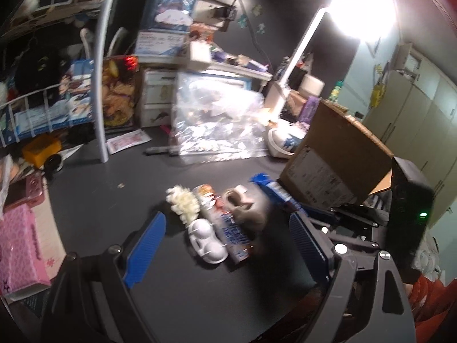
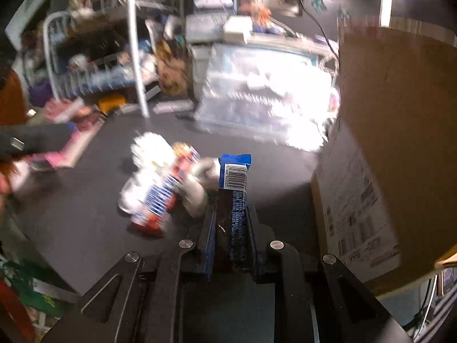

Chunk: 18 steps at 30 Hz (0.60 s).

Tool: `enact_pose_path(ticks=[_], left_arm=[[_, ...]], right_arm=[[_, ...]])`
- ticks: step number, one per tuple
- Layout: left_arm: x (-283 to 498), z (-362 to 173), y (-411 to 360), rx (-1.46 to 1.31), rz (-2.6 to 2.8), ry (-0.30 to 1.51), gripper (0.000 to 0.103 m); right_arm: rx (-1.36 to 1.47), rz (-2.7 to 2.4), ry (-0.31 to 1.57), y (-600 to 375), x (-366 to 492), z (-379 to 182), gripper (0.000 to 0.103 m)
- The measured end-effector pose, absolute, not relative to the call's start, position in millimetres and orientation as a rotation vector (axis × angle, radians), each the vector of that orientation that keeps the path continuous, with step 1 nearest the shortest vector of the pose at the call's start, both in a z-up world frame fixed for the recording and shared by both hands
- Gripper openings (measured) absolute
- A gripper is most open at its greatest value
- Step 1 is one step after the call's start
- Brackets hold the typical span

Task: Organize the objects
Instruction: 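Grasp the blue candy bar with the right gripper, then carry the blue candy bar into the box and open the right gripper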

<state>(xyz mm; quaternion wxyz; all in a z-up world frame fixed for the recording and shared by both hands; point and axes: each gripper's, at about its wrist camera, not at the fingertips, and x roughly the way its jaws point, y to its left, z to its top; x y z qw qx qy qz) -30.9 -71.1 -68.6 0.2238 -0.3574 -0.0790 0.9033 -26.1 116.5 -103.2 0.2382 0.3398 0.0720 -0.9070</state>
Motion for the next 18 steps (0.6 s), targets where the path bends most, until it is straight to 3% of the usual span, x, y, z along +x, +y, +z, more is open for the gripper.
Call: enact_pose_path(ticks=[5, 8, 11, 14, 18], left_arm=[[-28.4, -44.1, -68.3, -0.919, 2.480, -0.235, 0.086], [-26.5, -25.9, -67.0, -0.877, 2.473, -0.241, 0.069], [-25.9, -7.4, -59.9, -0.835, 2.464, -0.241, 0.063], [-27.4, 8.8, -44.6, -0.793, 2.432, -0.241, 0.049], [-34.4, 28.1, -9.7, -0.756, 2.427, -0.172, 0.042]], right_arm=[[0.799, -2.290, 0.151, 100.3, -11.8, -64.1, 0.014], [0.705, -2.197, 0.208, 89.5, -3.9, -37.0, 0.014], [0.658, -2.137, 0.234, 87.6, -0.7, -19.3, 0.014], [0.604, -2.118, 0.270, 95.4, 2.3, -3.3, 0.014], [0.566, -2.141, 0.287, 123.7, -2.9, 11.8, 0.014]])
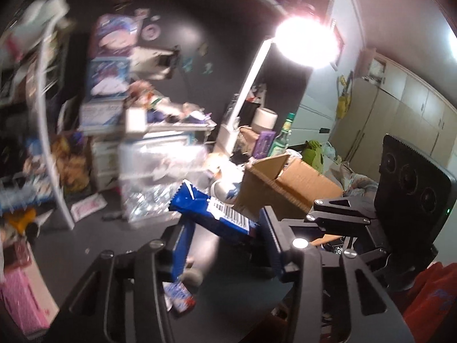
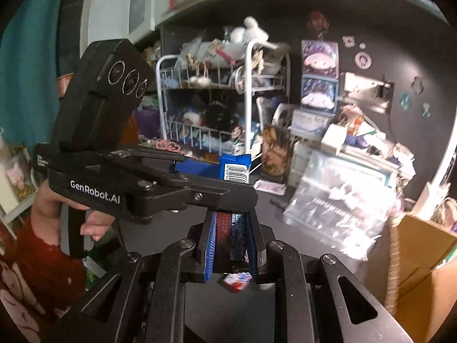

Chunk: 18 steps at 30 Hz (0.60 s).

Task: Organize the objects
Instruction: 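Carry the blue candy bar into the box and open the right gripper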

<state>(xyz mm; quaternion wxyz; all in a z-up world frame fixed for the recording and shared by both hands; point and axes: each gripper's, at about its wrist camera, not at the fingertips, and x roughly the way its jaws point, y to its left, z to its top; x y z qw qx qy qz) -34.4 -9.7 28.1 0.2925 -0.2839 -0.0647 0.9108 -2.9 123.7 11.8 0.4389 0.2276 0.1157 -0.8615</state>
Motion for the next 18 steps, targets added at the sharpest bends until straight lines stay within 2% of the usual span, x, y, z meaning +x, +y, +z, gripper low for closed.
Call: enact_pose_path(ticks=[8, 18], left_arm=[[-73.3, 43.9, 86.3, -0.782, 2.323, -0.063, 0.042], [-120.0, 25.2, 170.3, -0.977, 2.181, 0.030, 0.042]], right_arm=[[0.616, -2.239, 0.241, 208.5, -28.6, 26.9, 0.014], [0.873, -2.283, 0.197, 286.0, -69.1, 14.9, 0.014]])
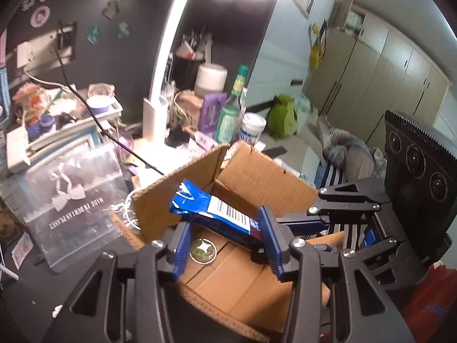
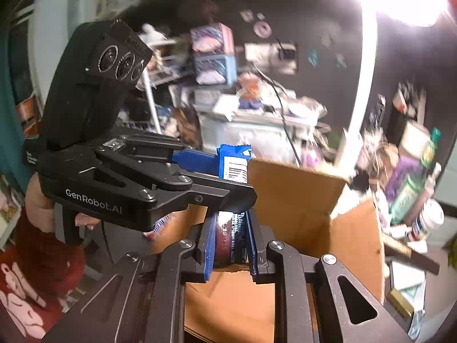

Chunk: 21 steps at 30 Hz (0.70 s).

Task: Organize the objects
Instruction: 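Carry the blue candy bar into the box and open the right gripper, then move the right gripper back to the items toward the white figurine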

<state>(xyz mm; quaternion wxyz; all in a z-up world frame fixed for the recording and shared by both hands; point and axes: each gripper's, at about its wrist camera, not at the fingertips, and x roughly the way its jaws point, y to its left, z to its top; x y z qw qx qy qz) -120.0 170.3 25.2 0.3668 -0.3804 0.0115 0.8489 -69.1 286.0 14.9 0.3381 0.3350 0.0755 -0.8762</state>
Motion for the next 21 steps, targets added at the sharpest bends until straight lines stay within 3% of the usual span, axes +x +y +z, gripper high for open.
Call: enact_pose_path(ticks=[2, 4, 5, 6, 9, 13, 15, 21], left_arm=[[-120.7, 22.7, 175.6, -0.996, 2.184, 0.053, 0.044], [-120.5, 21.7, 176.8, -1.007, 2.184, 0.058, 0.059], [-119.7, 22.4, 174.5, -1.001, 2.193, 0.050, 0.072], [-118.8, 23.7, 172.7, -0.992, 2.201, 0.043, 0.077], [-113.2, 31.7, 161.6, -0.956, 2.215, 0.011, 0.079], [-101.2, 42.8, 141.7, -0.905, 2.259, -0.006, 0.082], [-95.4, 48.1, 128.5, -0.879, 2.283, -0.023, 0.082], [-78.3, 56.3, 83.6, -0.823, 2.364, -0.065, 0.084]], right_arm=[[0.915, -2.269, 0.204, 288.2, -75.1, 11.0, 0.014], [0.939, -2.264, 0.228, 286.6, -77.4, 9.1, 0.015], [0.947, -2.274, 0.254, 285.1, -78.3, 8.0, 0.018], [0.949, -2.283, 0.272, 283.3, -79.6, 7.1, 0.031], [0.945, -2.309, 0.320, 277.5, -81.3, 6.2, 0.063], [0.931, -2.335, 0.359, 272.1, -78.5, 9.8, 0.081], [0.916, -2.353, 0.382, 267.7, -76.1, 13.9, 0.101], [0.878, -2.364, 0.469, 243.0, -64.1, 24.5, 0.103]])
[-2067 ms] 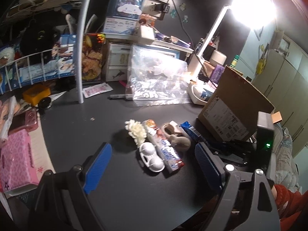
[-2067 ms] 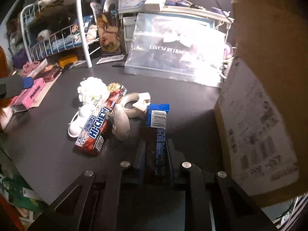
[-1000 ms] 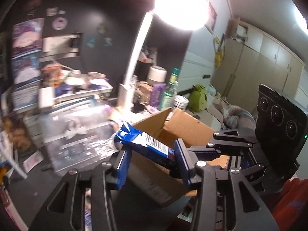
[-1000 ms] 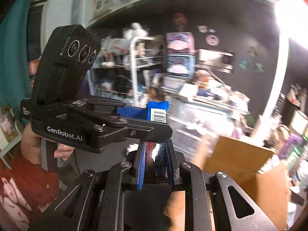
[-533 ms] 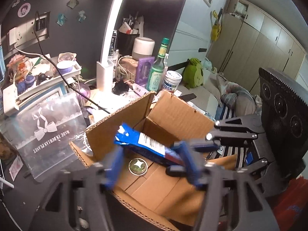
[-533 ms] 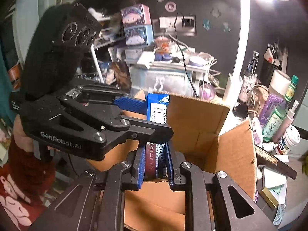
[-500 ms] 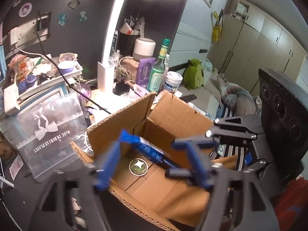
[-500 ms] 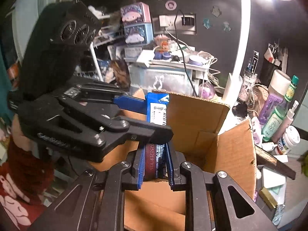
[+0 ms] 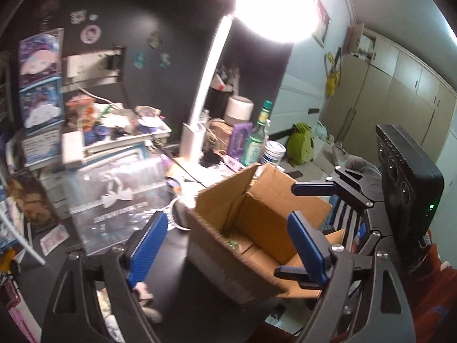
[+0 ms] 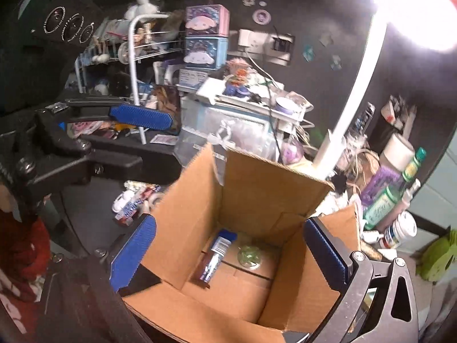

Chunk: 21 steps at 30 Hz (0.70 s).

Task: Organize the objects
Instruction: 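Move the right gripper back to the items toward the white figurine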

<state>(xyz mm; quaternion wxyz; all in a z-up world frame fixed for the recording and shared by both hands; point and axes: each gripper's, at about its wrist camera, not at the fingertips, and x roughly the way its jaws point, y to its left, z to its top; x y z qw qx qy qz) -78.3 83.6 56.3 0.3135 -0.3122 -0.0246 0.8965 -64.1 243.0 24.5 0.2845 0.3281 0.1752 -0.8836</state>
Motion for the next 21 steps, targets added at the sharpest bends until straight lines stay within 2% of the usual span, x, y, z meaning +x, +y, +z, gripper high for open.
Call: enact_pose_path(ticks=[11, 17, 21], left_arm=[[-40.6, 38.9, -16.2, -0.774, 2.568, -0.112, 0.087], [-27.0, 0.4, -62.1, -0.841, 2.654, -0.143, 0.088], [-21.9, -30.7, -80.6, -0.915, 2.672, -0.150, 0.088]], right_arm=[[0.740, -2.163, 0.457, 150.5, -25.8, 34.3, 0.103], [0.749, -2.047, 0.429, 99.6, -10.4, -6.2, 0.103], [0.856, -1.991, 0.406, 79.5, -16.6, -56.6, 0.089]])
